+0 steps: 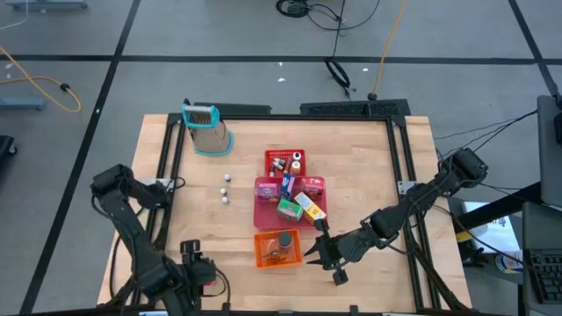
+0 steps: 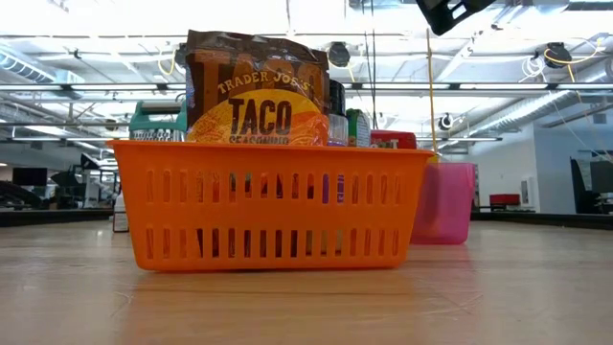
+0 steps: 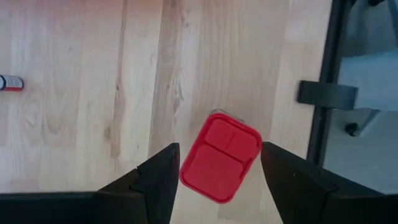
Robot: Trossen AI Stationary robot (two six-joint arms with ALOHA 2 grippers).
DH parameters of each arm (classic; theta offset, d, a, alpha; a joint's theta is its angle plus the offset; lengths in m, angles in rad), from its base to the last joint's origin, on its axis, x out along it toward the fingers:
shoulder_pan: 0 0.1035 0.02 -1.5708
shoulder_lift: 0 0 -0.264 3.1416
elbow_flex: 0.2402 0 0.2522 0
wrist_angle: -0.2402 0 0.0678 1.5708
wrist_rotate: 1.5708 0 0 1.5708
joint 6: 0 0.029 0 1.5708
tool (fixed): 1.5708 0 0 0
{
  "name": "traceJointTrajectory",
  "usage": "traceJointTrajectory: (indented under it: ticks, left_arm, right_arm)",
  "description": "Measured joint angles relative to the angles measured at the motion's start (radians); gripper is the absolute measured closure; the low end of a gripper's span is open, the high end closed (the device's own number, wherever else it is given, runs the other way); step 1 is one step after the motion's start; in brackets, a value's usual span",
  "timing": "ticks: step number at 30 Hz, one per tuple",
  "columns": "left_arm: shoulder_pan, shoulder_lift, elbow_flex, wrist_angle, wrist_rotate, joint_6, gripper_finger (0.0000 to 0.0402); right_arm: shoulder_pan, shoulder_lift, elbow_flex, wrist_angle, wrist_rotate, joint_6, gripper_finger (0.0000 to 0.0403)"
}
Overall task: Pick & Place Kitchen Items
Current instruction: Put the red seasoning can into the orange bin
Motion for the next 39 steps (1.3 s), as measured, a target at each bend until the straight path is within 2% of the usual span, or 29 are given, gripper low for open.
traceJointTrajectory:
  ticks: [10, 22, 30, 35, 39]
  left_arm:
    - [0.001, 0.077, 0.0, -0.003, 0.022, -0.032, 0.0176]
    - [0.001, 0.082, 0.0, 0.003, 0.029, -0.096, 0.0175]
    - [0.001, 0.082, 0.0, 0.003, 0.026, -0.11, 0.0139]
    - [-0.011, 0.082, 0.0, 0.002, 0.016, -0.033, 0.0117]
    - [-0.027, 0.082, 0.0, 0.002, -0.013, 0.046, 0.0116]
  right_arm:
    - [0.0, 0.0, 0.0, 0.0, 0.0, 0.014, 0.0314]
    - [0.0, 0.0, 0.0, 0.0, 0.0, 0.014, 0.0314]
    - [0.0, 0.0, 0.0, 0.0, 0.0, 0.014, 0.0314]
    - [0.0, 0.0, 0.0, 0.0, 0.0, 0.014, 0.0314]
    - [0.0, 0.0, 0.0, 0.0, 0.0, 0.014, 0.0314]
